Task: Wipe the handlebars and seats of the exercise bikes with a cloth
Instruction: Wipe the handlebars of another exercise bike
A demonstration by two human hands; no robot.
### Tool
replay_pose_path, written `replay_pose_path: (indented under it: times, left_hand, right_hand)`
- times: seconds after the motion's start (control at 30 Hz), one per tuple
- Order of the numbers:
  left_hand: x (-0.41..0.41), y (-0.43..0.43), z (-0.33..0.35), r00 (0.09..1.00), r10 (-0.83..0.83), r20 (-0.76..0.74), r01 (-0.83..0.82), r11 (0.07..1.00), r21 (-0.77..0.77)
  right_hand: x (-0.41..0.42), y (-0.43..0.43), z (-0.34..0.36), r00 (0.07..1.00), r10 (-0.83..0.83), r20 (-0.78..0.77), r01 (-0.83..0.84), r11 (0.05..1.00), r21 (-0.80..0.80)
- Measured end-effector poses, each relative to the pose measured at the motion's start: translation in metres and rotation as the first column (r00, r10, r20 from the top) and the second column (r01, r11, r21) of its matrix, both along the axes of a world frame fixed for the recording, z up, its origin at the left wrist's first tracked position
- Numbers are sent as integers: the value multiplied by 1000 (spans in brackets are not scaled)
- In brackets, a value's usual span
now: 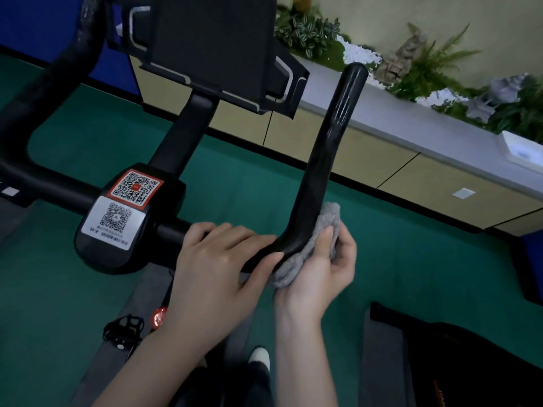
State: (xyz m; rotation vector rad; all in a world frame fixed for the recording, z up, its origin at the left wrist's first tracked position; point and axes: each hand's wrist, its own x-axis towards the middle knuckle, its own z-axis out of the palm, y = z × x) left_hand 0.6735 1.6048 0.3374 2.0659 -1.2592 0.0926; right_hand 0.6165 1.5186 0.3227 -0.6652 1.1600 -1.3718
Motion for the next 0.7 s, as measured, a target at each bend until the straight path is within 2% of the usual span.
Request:
replay_pose_path:
  times: [0.07,0.17,0.3,0.37,0.43,0.5,0.57,0.6,0.7]
  left_hand:
    - [-1,-1,1,1000,7,2,-7,1000,9]
    - [-4,-4,3,999,36,30,-38,998,42]
    - [-14,-17,6,996,56,63,-61,995,75]
    - [-19,-24,8,995,82,57,-86,994,75]
    - [-21,-30,8,991,125,53,-129,989,75]
    - [-22,-32,7,985,161,59,-165,984,69]
    - [-22,-33,6,984,170,61,-173,984,52]
    - [-22,-33,4,983,172,59,-175,984,42]
    - [-24,-34,3,982,187,35,-188,982,13]
  right_hand:
    - [0,-2,0,985,45,167,-59,995,83]
    - [-2,14,-6,954,77,290,-127,979,158]
    - [-7,2,-4,938,122,325,-209,946,247]
    - [-9,-17,0,943,169,287,-233,951,205]
    - [-9,-28,3,968,199,151,-210,975,65]
    - [-10,-28,5,970,186,-157,-215,957,-196]
    - [-16,-29,5,900,163,-405,-355,814,-460]
    - [-19,-33,5,856,162,-491,-443,720,-535]
    - [-20,-66,14,721,158,-675,-649,497,-576]
